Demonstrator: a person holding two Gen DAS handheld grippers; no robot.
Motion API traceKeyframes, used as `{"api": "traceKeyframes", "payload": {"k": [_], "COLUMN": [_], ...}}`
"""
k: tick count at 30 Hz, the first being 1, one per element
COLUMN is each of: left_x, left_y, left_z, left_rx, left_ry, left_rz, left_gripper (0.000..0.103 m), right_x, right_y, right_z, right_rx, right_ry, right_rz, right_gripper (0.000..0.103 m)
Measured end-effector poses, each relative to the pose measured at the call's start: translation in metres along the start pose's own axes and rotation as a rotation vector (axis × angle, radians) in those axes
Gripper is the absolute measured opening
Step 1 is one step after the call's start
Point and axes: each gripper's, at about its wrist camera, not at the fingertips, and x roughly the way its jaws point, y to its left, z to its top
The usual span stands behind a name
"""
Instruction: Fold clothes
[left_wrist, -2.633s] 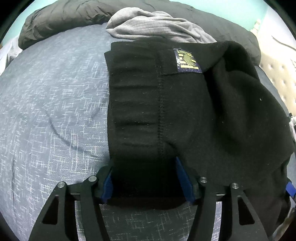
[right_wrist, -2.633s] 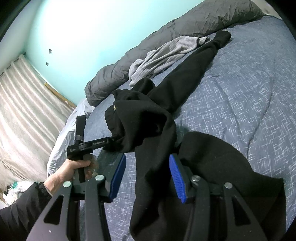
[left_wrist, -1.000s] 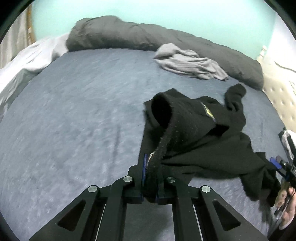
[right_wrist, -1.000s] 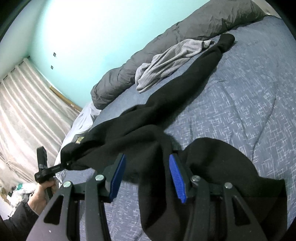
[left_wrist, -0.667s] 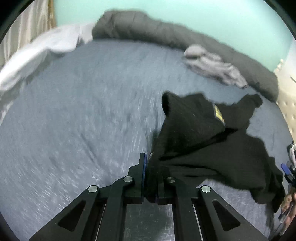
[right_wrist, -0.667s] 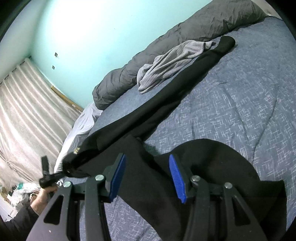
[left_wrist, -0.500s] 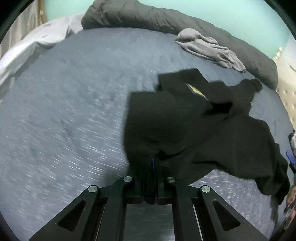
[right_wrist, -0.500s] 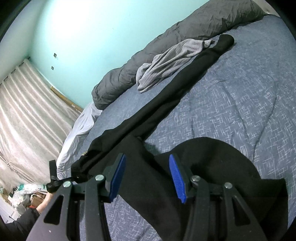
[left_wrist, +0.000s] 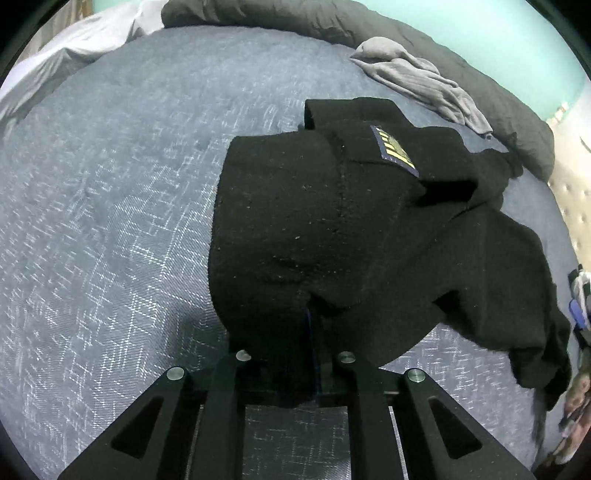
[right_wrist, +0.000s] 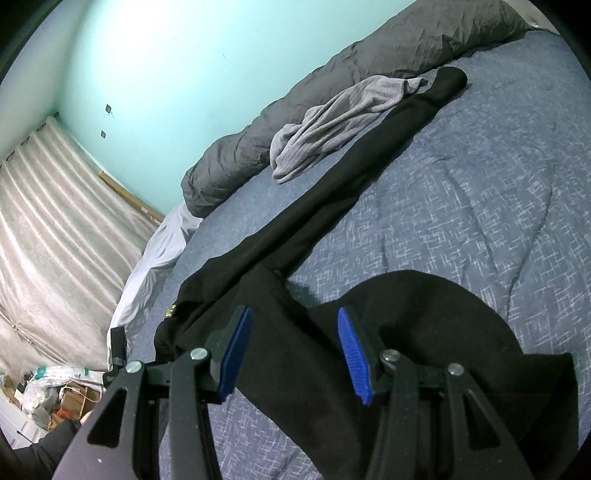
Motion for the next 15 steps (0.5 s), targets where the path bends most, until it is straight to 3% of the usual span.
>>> {"api": "traceKeyframes", "payload": {"k": [7, 15], "left_x": [-0.015, -0.043], "left_y": [-0.005, 0.018], "left_z": [-0.004, -0.013], "left_rx": [0.052, -0.004], "left_ry": [-0.04, -0.088], "left_rz": [0.034, 0.056], "left_gripper": [0.007, 0.005], "right_x": [0.0, -0.003], "right_y": [0.002, -0.003], "right_z": [-0.001, 0.004], "right_rx": [-0.005, 0.004], "right_ry": [0.0, -0.012], "right_rz": [0.004, -0.006], "right_gripper": [0.05, 0.05]}}
